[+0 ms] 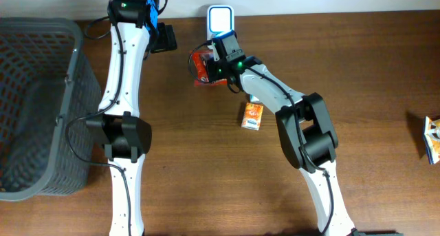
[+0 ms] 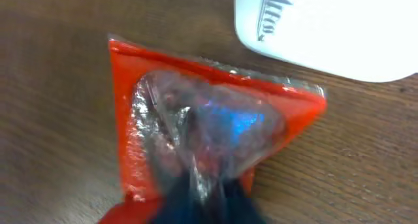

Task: Scan the item barcode
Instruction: 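Hold the red snack bag in front of the scanner with the right gripper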

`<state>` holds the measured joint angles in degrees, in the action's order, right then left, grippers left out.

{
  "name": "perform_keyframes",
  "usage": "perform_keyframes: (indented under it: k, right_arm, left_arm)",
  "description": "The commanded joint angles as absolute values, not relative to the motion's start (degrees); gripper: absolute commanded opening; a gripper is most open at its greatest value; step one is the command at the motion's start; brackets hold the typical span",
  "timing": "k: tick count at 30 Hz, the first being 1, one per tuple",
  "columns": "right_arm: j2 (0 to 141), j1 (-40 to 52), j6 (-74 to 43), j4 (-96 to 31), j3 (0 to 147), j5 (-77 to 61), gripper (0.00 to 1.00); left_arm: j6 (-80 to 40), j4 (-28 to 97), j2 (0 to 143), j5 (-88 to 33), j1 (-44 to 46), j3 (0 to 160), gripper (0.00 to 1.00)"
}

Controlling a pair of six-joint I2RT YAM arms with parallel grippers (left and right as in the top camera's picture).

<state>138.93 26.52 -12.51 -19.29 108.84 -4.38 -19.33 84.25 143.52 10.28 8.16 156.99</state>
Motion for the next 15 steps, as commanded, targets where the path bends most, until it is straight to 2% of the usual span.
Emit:
perform_keyframes:
  k: [1, 8, 12, 15]
  right_arm:
    - [139.7, 27.0, -12.5, -20.8, 108.8, -5.6, 0.04]
    - [130.2, 26.9, -12.5, -20.6, 117.3, -5.4, 0.04]
    - [129.1, 26.7, -12.5, -17.2, 118.7, 6.4, 0.04]
    - [129.1, 25.1, -12.5, -14.8, 118.7, 7.8, 0.04]
  left_arm:
    - [-19.9, 84.3, 143.6, 9.9, 7.8, 157.2, 0.99]
    - [-19.9, 84.3, 143.6, 9.9, 7.8, 157.2, 0.99]
    - [-19.9, 84.3, 143.6, 9.9, 7.8, 157.2, 0.99]
    - [-19.9, 84.3, 143.6, 9.9, 7.8, 157.2, 0.99]
